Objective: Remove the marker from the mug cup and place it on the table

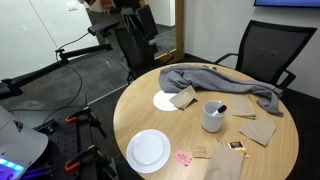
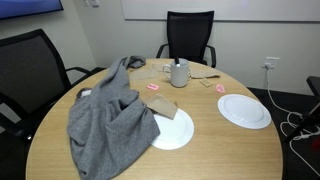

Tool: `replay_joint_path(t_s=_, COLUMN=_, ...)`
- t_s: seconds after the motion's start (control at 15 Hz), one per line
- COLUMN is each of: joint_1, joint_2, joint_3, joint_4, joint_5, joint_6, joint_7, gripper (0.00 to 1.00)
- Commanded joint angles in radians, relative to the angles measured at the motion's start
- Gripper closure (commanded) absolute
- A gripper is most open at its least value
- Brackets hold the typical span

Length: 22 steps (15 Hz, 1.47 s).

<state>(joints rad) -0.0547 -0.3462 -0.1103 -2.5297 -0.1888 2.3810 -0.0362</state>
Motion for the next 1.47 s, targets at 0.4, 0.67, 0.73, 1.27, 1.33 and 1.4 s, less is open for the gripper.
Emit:
replay_joint_path(t_s=0.4, joint_1=-0.055, joint_2=0.267, joint_3=-0.001, joint_4=0.125, joint_5=0.083, joint_6=0.301, joint_7=0.150, gripper=0.00)
replay_joint_path(t_s=0.67, joint_1=-0.065, joint_2=0.373, joint_3=-0.020, joint_4=0.203, joint_5=0.147, joint_6=0.338, joint_7=0.126, gripper=0.00)
replay_joint_path(t_s=0.73, joint_1=-0.068, joint_2=0.397, joint_3=-0.024, joint_4=0.227, joint_5=0.157, joint_6=0.337, joint_7=0.124, gripper=0.00)
replay_joint_path(t_s=1.27, joint_1=-0.114, joint_2=0.603, joint_3=-0.018, joint_4=0.397, joint_5=0.268, joint_6=0.339, joint_7=-0.002, gripper=0.00)
replay_joint_path(t_s=1.33, joint_1=-0.122, joint_2=0.625, joint_3=-0.017, joint_4=0.415, joint_5=0.273, joint_6=0.338, joint_7=-0.011, gripper=0.00)
replay_joint_path(t_s=1.4, joint_1=-0.126, joint_2=0.642, joint_3=-0.017, joint_4=0.429, joint_5=0.275, joint_6=0.338, joint_7=-0.016, gripper=0.00)
